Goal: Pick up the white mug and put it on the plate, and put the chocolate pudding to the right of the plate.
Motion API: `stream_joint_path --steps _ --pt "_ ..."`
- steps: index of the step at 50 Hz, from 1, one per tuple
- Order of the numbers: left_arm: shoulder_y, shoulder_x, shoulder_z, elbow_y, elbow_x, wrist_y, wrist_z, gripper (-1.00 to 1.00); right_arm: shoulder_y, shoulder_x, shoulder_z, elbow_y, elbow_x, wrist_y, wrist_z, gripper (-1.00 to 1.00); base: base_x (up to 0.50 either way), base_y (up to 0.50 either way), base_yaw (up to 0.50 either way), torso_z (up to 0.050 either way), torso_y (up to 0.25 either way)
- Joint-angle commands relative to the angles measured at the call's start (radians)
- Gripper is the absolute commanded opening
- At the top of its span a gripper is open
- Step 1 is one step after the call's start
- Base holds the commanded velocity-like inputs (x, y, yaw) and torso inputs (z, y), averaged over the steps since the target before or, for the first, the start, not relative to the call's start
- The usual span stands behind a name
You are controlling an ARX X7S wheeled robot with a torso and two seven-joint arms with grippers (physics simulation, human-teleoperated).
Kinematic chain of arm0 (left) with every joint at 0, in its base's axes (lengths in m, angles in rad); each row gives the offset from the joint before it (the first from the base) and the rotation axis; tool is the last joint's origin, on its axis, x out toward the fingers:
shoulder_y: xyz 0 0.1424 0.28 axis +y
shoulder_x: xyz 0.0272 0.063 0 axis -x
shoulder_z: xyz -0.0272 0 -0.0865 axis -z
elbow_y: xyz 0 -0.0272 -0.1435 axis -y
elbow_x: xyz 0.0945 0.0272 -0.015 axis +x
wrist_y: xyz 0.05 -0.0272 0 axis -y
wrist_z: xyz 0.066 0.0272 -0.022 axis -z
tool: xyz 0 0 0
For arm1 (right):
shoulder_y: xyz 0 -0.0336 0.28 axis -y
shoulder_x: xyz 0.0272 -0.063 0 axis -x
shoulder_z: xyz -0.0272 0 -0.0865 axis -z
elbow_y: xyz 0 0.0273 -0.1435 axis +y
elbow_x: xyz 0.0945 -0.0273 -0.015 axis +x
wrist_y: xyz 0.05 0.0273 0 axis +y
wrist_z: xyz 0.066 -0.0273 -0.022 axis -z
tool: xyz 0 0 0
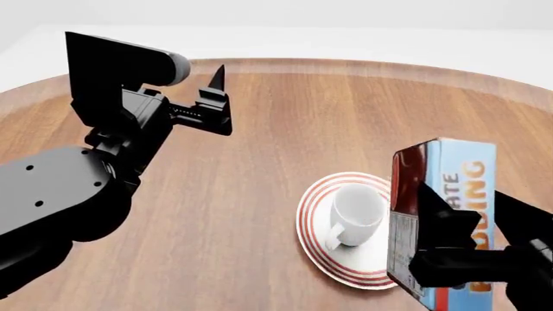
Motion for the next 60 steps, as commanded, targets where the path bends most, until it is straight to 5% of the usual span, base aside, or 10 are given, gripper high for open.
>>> stream_joint_path --steps 1,14,19,35,60 --pt "0.011 0.017 -0.023 0.009 0.016 -0.004 0.022 1.0 0.151 0.168 0.161 0.099 0.02 0.104 -0.07 -1.0 0.0 0.0 0.0 0.0 0.0" --pt "0.01 0.017 -0.024 0.01 0.018 -0.008 0.024 1.0 0.243 0.144 0.191 0.341 -0.541 0.421 -0.377 -1.0 0.0 0.0 0.0 0.0 0.0" --pt "0.014 0.021 -0.022 0.006 0.022 -0.008 0.024 1.0 0.37 0.129 0.042 0.423 -0.865 0.471 -0.669 -1.0 0.0 0.0 0.0 0.0 0.0" --pt "0.013 0.033 -0.017 0.003 0.03 -0.018 0.027 1.0 0.758 0.08 -0.432 0.804 -1.384 0.391 -1.215 -1.0 0.0 0.0 0.0 0.0 0.0" --pt "0.015 0.052 -0.011 -0.006 0.038 -0.026 0.034 1.0 1.052 -0.063 -0.787 1.323 -1.609 0.397 -1.65 -1.0 0.0 0.0 0.0 0.0 0.0"
